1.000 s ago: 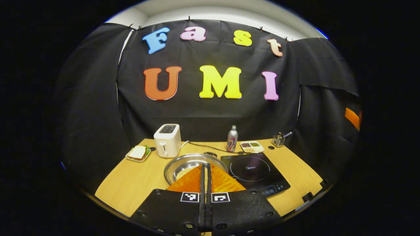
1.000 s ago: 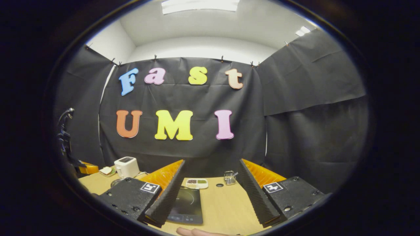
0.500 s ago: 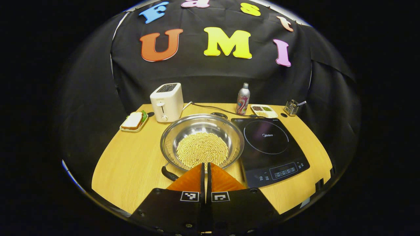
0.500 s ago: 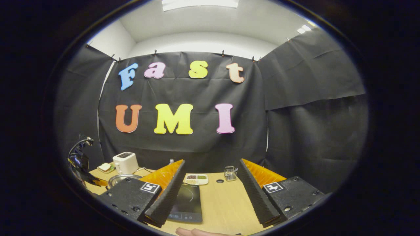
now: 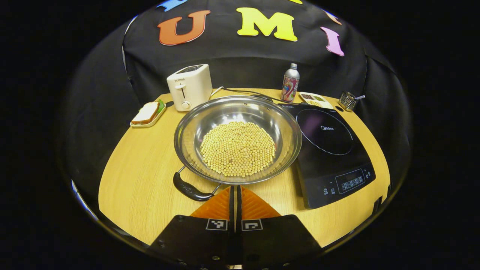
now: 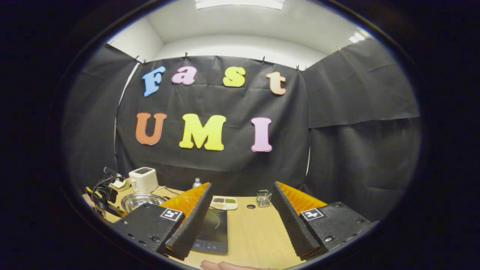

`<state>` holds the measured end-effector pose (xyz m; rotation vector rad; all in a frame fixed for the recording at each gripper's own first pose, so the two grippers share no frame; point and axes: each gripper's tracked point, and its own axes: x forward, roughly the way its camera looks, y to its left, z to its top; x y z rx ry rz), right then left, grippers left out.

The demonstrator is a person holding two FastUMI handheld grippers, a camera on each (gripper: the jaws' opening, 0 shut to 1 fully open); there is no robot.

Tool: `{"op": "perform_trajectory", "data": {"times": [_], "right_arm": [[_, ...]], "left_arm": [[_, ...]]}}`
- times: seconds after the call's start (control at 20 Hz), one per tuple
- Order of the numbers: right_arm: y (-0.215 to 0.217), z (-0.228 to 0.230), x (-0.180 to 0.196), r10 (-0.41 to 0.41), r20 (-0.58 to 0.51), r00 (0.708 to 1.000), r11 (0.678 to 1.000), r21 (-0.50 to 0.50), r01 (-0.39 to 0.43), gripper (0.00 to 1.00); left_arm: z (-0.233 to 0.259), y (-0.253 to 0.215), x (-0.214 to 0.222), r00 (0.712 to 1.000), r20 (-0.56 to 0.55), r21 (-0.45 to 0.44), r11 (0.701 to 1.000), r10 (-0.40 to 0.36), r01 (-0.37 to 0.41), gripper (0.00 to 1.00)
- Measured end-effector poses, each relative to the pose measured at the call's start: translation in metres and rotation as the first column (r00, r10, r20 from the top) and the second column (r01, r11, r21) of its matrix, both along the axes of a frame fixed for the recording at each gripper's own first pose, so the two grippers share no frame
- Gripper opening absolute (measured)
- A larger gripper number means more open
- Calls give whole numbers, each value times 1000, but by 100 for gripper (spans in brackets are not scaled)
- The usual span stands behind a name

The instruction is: First push the handle of the pot to place it horizontally, then grasp the pot with both hands and set it on the induction cooktop.

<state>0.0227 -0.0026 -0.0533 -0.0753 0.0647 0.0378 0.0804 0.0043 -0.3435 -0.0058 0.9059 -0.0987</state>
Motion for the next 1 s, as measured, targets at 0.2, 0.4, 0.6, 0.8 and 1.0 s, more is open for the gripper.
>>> {"op": "perform_trajectory", "data": {"times": [0.2, 0.4, 0.6, 0.8, 1.0], "right_arm": [[7, -4, 2, -4, -1, 1000, 1000, -23, 4, 96], [22, 1, 1, 23, 14, 1000, 1000, -21, -22, 97], [24, 13, 3, 7, 61, 998, 1000, -22, -6, 97], [38, 20, 7, 21, 82, 996, 1000, -2, -21, 97], [50, 24, 10, 40, 91, 995, 999, 1, -41, 97]], "left_arm": [[-14, 15, 3, 999, -25, -1, 1000, 25, -25, 10], [-20, 25, 2, 998, -37, -22, 998, 55, -55, 0], [-24, 37, 6, 995, -33, -42, 994, 97, -98, 0], [-26, 59, 15, 990, -36, -57, 989, 136, -138, 0], [-28, 78, 28, 984, -57, -78, 981, 171, -176, 0]]}}
